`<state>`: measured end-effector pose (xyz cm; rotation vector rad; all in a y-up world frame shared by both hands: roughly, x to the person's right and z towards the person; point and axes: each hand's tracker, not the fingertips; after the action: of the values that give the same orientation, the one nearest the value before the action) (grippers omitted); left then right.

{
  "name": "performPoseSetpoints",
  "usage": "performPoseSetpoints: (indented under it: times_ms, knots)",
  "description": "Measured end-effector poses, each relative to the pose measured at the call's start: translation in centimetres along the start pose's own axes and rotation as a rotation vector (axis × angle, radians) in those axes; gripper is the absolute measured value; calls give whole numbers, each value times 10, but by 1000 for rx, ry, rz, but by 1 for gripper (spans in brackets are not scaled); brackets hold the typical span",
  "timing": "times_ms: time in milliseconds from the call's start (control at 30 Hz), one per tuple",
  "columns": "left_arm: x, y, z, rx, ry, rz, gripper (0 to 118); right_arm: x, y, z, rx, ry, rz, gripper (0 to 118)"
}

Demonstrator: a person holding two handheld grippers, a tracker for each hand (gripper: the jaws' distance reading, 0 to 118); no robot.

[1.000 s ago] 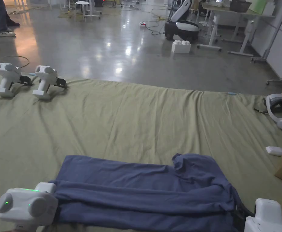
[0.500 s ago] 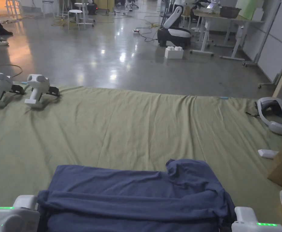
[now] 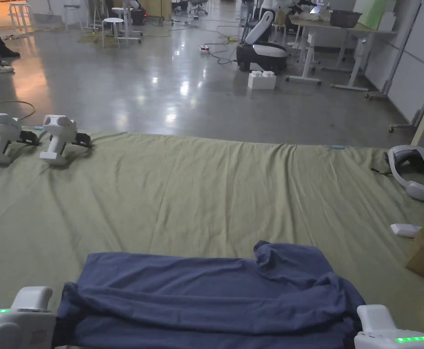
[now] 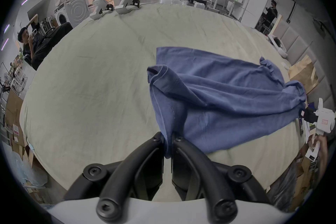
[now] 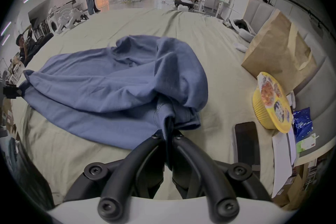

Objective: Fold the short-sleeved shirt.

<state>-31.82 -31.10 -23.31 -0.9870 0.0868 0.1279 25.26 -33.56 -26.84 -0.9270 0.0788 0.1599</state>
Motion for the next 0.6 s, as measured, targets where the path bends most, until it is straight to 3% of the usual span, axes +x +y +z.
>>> performPoseSetpoints:
  times_ms: [233,367,600]
  knots:
    - [-11,-19,32,0,-7,-10,9,-3,-21,50,16,4,18,7]
    - [-26,-55,45,-45,-20,9,9,-1,-52,65,-43,39,-10,7]
    - [-31,-118,36,-163,-1,-8,9,-15,-112,48,-199,23,17,7]
